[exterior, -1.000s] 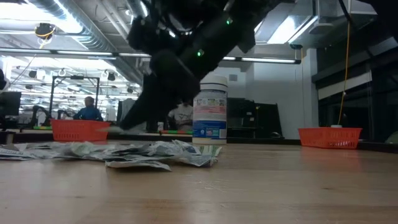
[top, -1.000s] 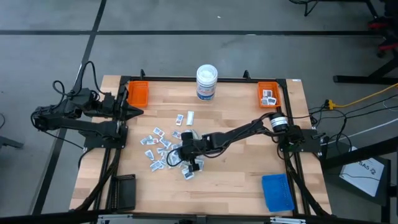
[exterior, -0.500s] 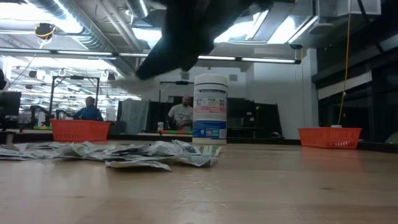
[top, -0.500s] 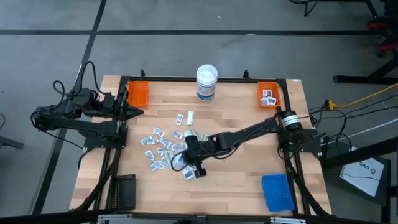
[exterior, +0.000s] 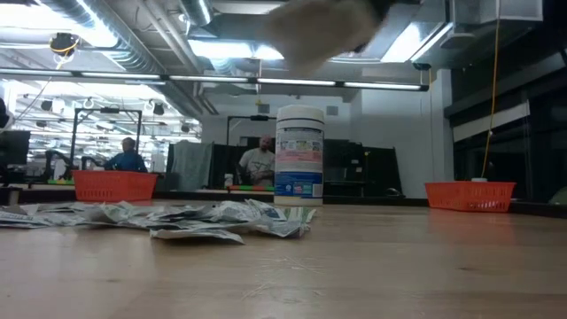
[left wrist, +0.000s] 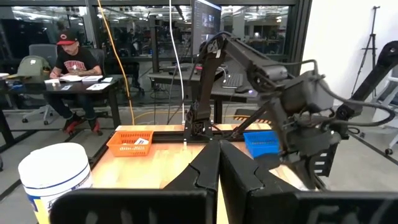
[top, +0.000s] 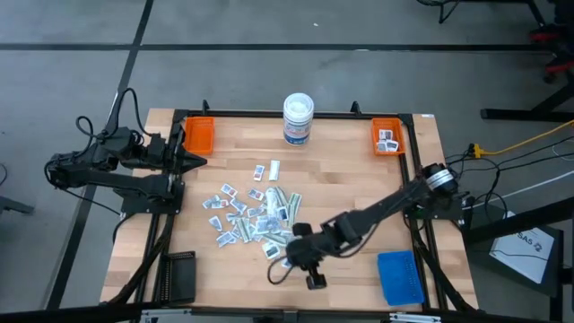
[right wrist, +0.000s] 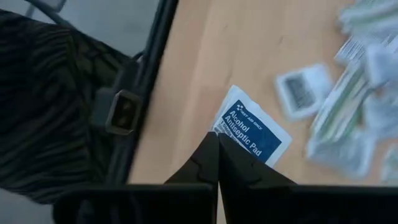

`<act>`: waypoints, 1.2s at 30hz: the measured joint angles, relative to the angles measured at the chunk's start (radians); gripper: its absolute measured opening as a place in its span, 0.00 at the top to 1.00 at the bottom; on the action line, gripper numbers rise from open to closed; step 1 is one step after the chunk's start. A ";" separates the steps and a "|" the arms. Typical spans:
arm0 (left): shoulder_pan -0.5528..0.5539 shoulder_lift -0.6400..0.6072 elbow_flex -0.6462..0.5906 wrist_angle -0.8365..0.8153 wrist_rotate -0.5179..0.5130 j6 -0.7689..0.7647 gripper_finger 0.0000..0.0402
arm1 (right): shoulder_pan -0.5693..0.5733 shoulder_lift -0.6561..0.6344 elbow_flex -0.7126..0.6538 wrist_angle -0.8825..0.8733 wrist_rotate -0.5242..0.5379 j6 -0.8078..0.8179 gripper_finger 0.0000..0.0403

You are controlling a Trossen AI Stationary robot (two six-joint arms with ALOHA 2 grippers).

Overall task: Pick & Place First Aid Supplies
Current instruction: Put the blue alcohol pad into the blue bin

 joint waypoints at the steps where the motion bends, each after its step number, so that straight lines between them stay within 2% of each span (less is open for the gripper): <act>1: 0.000 0.000 0.000 0.000 0.000 0.000 0.99 | 0.014 -0.007 0.000 -0.014 -0.002 0.033 0.99; 18: 0.000 0.000 0.000 0.000 0.000 0.000 0.99 | 0.167 -0.160 0.000 -0.496 -0.061 0.673 0.99; 26: 0.000 0.000 0.000 0.000 0.000 0.000 0.99 | 0.221 -0.224 0.000 -0.699 -0.101 0.866 0.99; 36: 0.000 0.000 0.000 0.000 0.000 0.000 0.99 | 0.303 -0.239 -0.001 -0.874 -0.153 1.036 0.99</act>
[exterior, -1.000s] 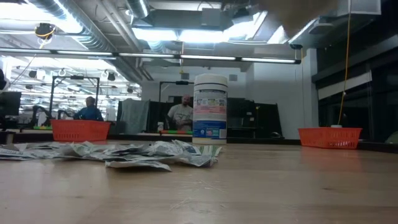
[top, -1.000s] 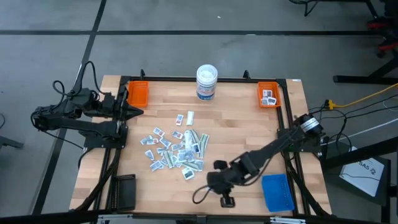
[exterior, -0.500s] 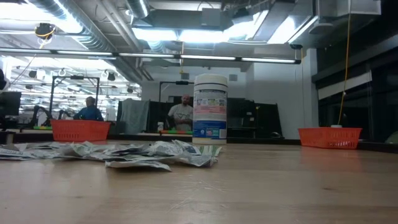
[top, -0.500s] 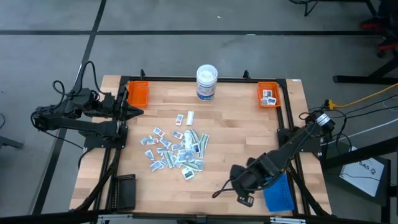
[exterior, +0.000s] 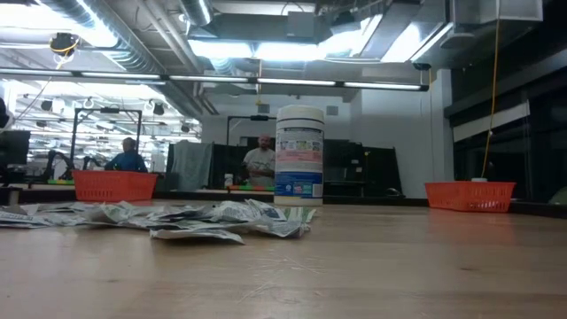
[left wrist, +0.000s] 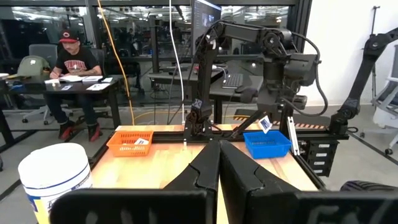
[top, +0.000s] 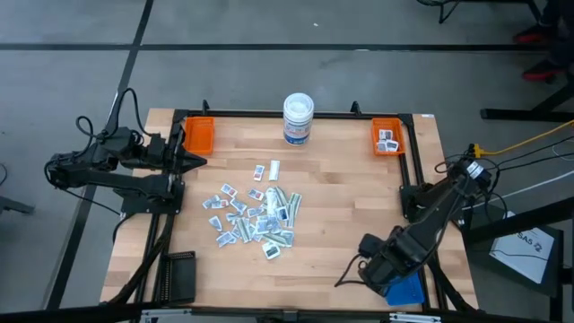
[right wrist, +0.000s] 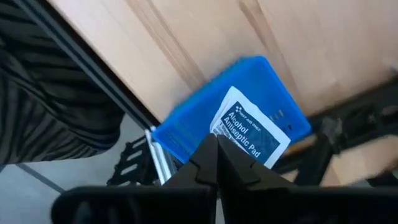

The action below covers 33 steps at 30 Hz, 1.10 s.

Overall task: Pick & Place First Aid Supplies
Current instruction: Put the blue alcohol pad into the blue bin

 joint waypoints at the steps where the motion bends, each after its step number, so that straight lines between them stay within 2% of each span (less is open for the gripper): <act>1: 0.000 0.000 0.000 0.000 0.000 0.000 0.99 | 0.005 0.000 -0.007 -0.001 -0.010 0.012 0.99; 7: 0.000 0.000 0.000 0.000 0.000 0.000 0.99 | 0.032 -0.012 -0.096 0.033 -0.090 0.060 0.99; 14: 0.000 0.000 0.000 0.000 0.000 0.000 0.99 | 0.035 -0.097 -0.287 0.186 -0.142 0.111 0.99; 24: 0.000 0.000 0.000 0.000 0.000 0.000 0.99 | 0.034 -0.210 -0.545 0.432 -0.268 0.163 0.99; 29: 0.000 0.000 0.000 0.000 0.000 0.000 0.99 | 0.034 -0.232 -0.588 0.494 -0.280 0.166 0.97; 33: 0.000 0.000 0.000 0.000 0.000 0.000 0.99 | 0.034 -0.243 -0.588 0.494 -0.281 0.166 0.88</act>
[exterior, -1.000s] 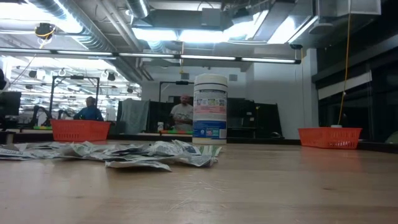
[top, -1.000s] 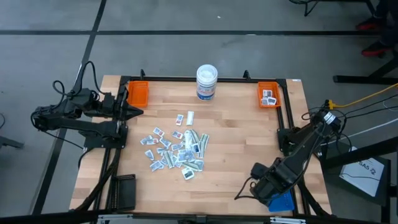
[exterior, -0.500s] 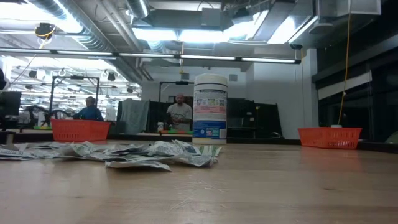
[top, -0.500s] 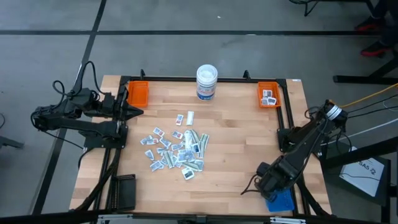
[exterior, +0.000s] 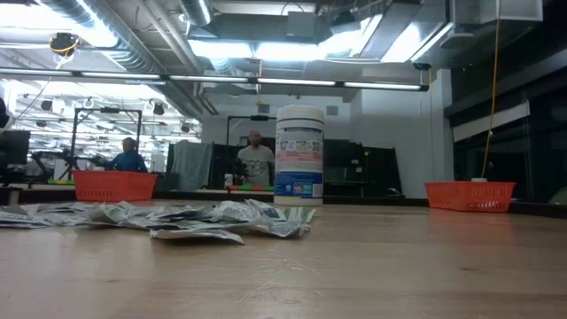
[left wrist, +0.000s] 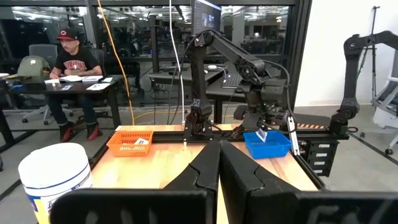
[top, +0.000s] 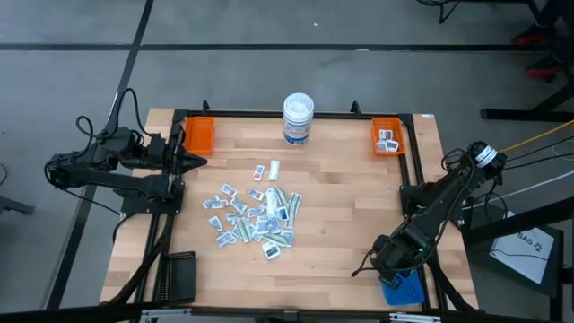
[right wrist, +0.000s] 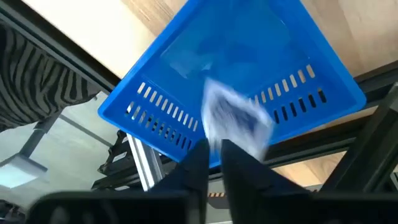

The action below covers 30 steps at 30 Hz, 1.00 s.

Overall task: Pick & Place First Aid Supplies
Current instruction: Put the blue alcohol pad into the blue bin

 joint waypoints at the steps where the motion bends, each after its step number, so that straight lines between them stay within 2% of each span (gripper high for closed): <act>1: 0.000 0.000 0.000 0.000 0.000 0.000 0.99 | 0.000 -0.004 0.002 -0.001 0.000 0.000 0.85; 9: 0.000 0.000 0.000 0.000 0.000 0.000 0.99 | -0.008 -0.033 0.005 -0.002 -0.028 0.001 0.59; 13: 0.000 0.000 0.000 0.000 0.000 0.000 0.99 | -0.033 -0.047 0.005 -0.001 -0.090 0.020 0.55; 17: 0.000 0.000 0.000 0.000 0.000 0.000 0.99 | -0.071 -0.086 0.005 0.001 -0.076 0.023 0.54; 22: 0.000 0.000 0.000 0.000 0.000 0.000 0.99 | -0.122 -0.138 0.035 0.005 0.033 -0.019 0.54; 26: 0.000 0.000 0.000 0.000 0.000 0.000 0.99 | -0.187 -0.141 0.093 0.006 0.145 -0.217 0.54; 30: 0.000 0.000 0.000 0.000 0.000 0.000 0.99 | -0.269 -0.127 0.146 0.010 0.307 -0.418 0.54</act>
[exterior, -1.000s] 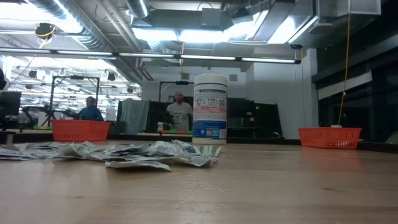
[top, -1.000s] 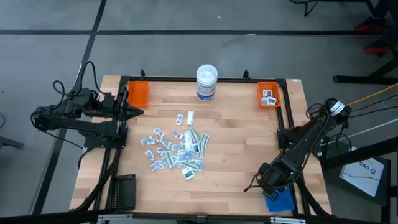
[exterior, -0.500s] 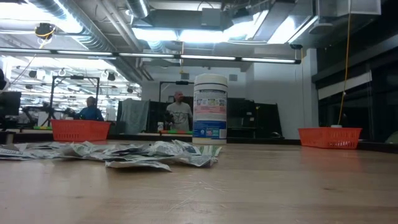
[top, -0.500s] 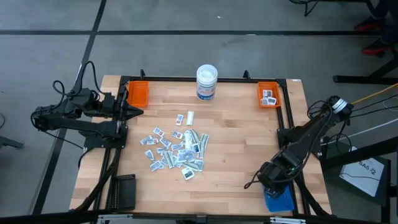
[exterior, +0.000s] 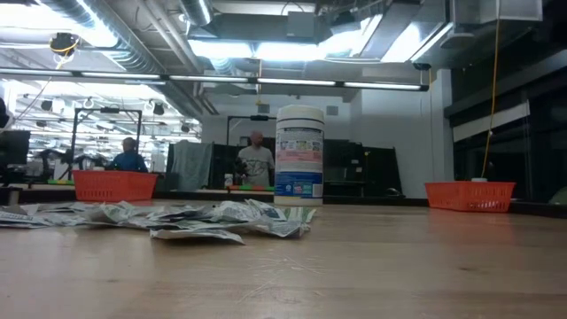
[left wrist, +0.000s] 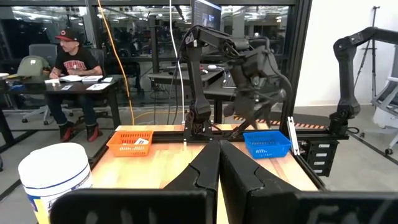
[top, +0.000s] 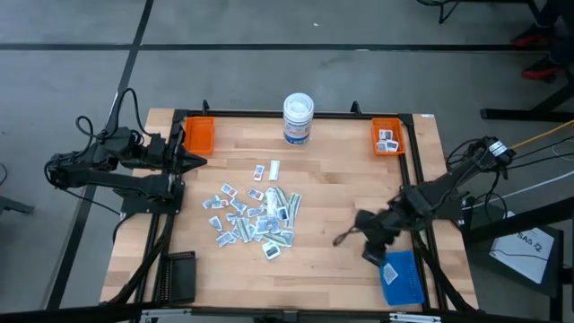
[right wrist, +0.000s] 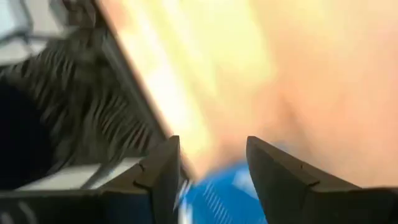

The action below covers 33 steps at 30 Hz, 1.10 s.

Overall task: Pick & Place First Aid Supplies
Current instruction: Put the blue alcohol pad into the blue bin

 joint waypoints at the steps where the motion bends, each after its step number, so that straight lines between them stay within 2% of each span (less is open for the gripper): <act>1: 0.000 0.000 0.000 0.000 0.000 0.000 0.99 | -0.018 0.008 0.008 0.000 0.044 -0.042 0.54; 7: 0.000 0.000 0.000 0.000 0.000 0.000 0.99 | -0.123 0.086 0.028 0.092 0.243 -0.331 0.54; 14: 0.000 0.000 0.000 0.000 0.000 0.000 0.99 | -0.199 0.230 0.028 0.401 0.366 -0.653 0.54; 17: 0.000 0.000 0.000 0.000 0.000 0.000 0.99 | -0.216 0.288 0.028 0.536 0.366 -0.737 0.54; 21: 0.000 0.000 0.000 0.000 0.000 0.000 0.99 | -0.245 0.359 0.028 0.634 0.364 -0.799 0.54; 24: 0.000 0.000 0.000 0.000 0.000 0.000 0.99 | -0.281 0.415 0.028 0.682 0.342 -0.802 0.54; 28: 0.000 0.000 0.000 0.000 0.000 0.000 0.99 | -0.334 0.497 0.028 0.751 0.244 -0.797 0.54; 33: 0.000 0.000 0.000 0.000 0.000 0.000 0.99 | -0.388 0.571 0.028 0.781 0.227 -0.768 0.54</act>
